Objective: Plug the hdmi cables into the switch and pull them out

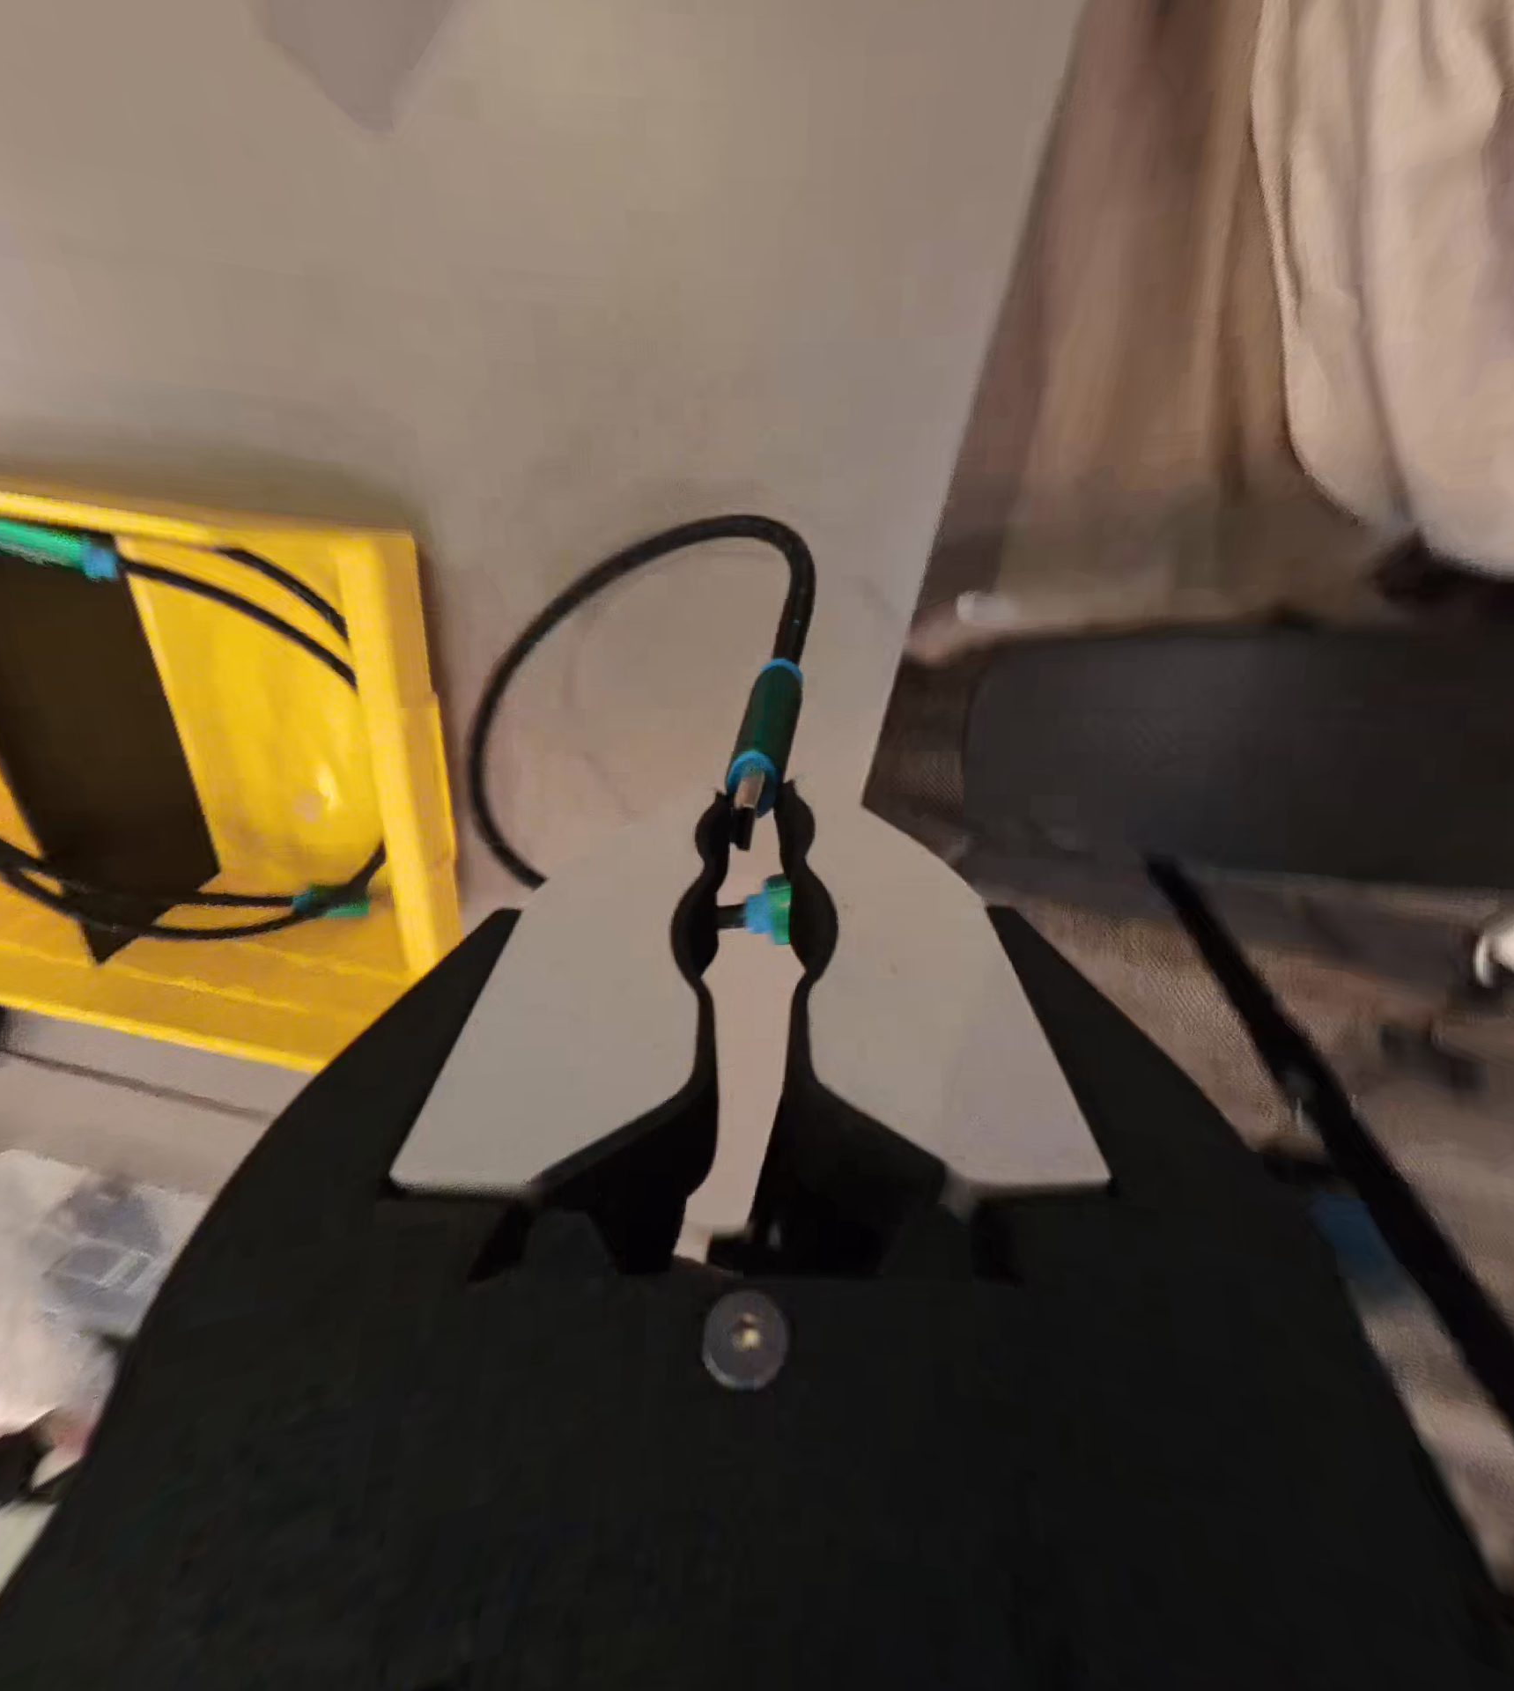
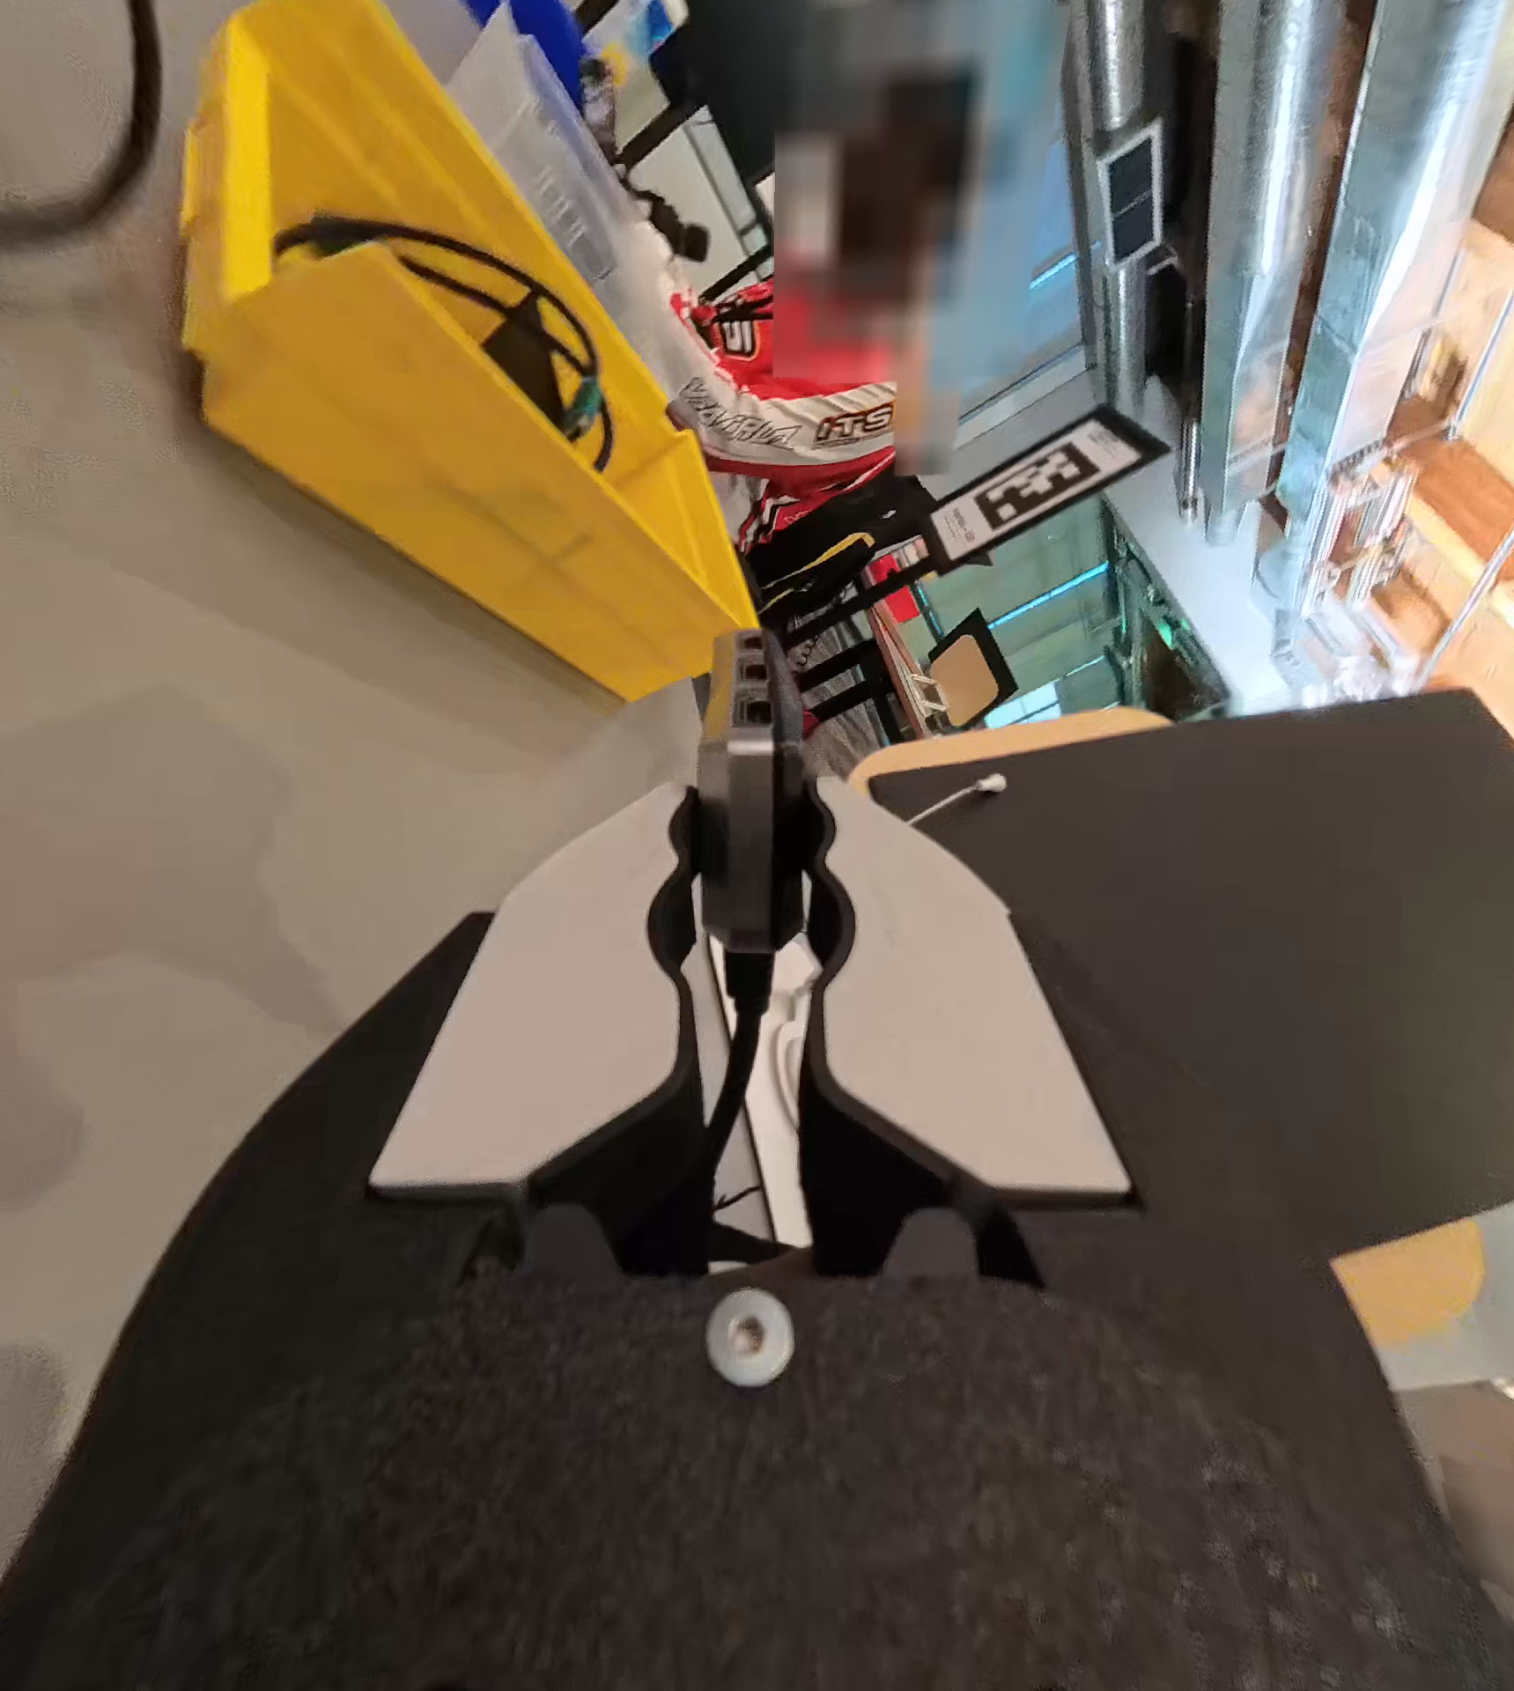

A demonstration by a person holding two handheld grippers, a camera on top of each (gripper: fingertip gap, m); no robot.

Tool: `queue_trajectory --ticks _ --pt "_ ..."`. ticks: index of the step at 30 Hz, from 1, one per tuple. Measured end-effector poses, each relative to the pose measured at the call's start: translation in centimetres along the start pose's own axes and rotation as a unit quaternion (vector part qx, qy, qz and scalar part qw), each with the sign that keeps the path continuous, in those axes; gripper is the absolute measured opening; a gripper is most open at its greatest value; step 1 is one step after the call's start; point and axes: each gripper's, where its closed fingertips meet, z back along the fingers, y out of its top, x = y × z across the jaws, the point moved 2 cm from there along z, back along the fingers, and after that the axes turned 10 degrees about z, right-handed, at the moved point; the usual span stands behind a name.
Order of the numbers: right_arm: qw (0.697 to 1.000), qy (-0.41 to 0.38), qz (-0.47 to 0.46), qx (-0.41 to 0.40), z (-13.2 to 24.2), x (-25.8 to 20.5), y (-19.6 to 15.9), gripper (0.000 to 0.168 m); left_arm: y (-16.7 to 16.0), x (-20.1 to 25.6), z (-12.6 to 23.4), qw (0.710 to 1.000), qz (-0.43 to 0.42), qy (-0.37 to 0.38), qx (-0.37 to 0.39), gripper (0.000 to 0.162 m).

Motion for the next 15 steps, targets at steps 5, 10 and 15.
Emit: queue_trajectory --ticks 5,10,15 --pt "0.996 0.0 0.092 0.012 -0.9 -4.3 1.2 0.019 0.4 -1.4 -0.2 0.979 -0.105 -0.062 -0.162 0.01" --pt "0.99 -0.057 0.112 0.058 -0.4 -6.4 2.5 0.019 5.9 -2.6 -3.5 0.93 -0.209 -0.172 -0.249 0.01" --pt "0.991 -0.024 0.115 0.06 0.0 -9.3 2.3 0.019 11.2 -4.0 -7.0 0.907 -0.222 -0.248 -0.26 0.01"
